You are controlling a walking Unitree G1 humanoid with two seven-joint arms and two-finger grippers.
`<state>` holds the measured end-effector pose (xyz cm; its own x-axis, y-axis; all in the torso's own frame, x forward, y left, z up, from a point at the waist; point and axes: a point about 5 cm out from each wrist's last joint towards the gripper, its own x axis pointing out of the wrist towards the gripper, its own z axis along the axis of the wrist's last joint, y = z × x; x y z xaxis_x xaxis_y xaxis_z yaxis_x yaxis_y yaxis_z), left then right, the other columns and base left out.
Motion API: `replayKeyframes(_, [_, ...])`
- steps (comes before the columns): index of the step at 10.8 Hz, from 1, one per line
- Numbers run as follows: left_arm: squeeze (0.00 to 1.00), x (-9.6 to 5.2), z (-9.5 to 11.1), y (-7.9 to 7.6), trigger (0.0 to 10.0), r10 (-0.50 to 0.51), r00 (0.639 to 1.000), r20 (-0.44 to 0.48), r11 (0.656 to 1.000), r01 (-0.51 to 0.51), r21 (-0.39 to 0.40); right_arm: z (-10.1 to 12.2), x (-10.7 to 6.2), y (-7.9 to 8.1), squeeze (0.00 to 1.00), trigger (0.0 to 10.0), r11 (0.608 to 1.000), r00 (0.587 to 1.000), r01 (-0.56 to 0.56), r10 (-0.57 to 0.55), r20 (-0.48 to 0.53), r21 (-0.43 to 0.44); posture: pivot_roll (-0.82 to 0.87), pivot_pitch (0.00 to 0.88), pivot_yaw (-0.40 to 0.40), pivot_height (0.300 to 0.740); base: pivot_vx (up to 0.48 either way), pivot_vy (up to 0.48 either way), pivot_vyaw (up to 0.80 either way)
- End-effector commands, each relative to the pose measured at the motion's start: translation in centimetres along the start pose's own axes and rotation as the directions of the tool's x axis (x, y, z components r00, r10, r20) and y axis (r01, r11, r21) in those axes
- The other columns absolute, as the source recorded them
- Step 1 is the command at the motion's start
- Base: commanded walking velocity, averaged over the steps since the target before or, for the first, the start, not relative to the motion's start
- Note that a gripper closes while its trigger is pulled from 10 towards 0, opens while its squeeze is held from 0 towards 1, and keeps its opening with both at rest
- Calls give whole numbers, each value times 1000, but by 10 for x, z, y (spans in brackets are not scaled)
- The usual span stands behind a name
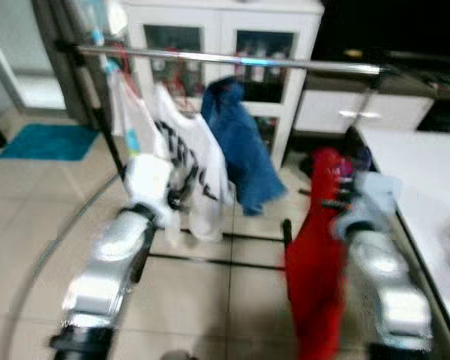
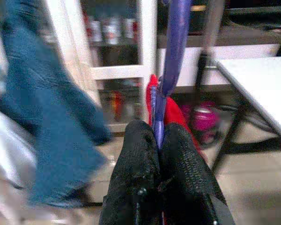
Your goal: Hang hanger
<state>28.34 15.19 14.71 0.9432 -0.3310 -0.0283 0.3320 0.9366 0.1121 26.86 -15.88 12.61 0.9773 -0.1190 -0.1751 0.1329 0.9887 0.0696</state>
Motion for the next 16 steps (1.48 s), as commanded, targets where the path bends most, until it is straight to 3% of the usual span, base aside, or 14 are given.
replayKeyframes(1, [0,5,5,-9,10000,-37,999,20,999,37,-4,10,-1,-10,0,10000,999,999,29,-30,45,16,46,34,-9,740,379,0,0])
replayKeyframes(2, [0,5,5,-9,10000,-39,999,20,999,39,-4,9,-1,-12,0,10000,999,998,46,-45,42,-17,46,34,-9,740,382,0,0])
replayKeyframes(4, [0,5,4,-12,10000,-45,999,18,999,45,-6,11,-1,-13,0,10000,998,999,16,-18,38,56,39,36,-8,740,379,0,0])
replayKeyframes(6, [0,5,3,-12,10000,-47,999,17,999,47,-5,14,0,-16,0,10000,999,999,5,-7,48,42,38,35,-12,740,379,0,0])
replayKeyframes(9, [0,4,3,-14,10000,-46,999,17,999,46,-7,17,2,-25,0,10000,999,999,15,-17,44,40,35,35,-16,740,380,0,-800])
replayKeyframes(10, [0,4,2,-14,10000,-46,999,17,999,46,-7,18,2,-22,0,10000,998,999,-18,15,46,54,34,36,-18,740,379,0,0])
replayKeyframes(12, [0,4,3,-14,10000,-45,999,20,999,45,-5,18,0,-10,0,10000,995,994,-92,94,48,-42,37,37,-21,740,381,0,400])
replayKeyframes(14, [0,3,4,-15,10000,-55,998,20,998,55,8,23,-1,-9,0,10000,994,992,-99,95,88,48,40,36,-23,740,379,0,400])
replayKeyframes(16, [0,3,8,-18,10000,-89,996,29,996,88,15,34,-3,-6,0,10000,988,976,-150,145,165,21,45,29,-28,740,321,0,0])
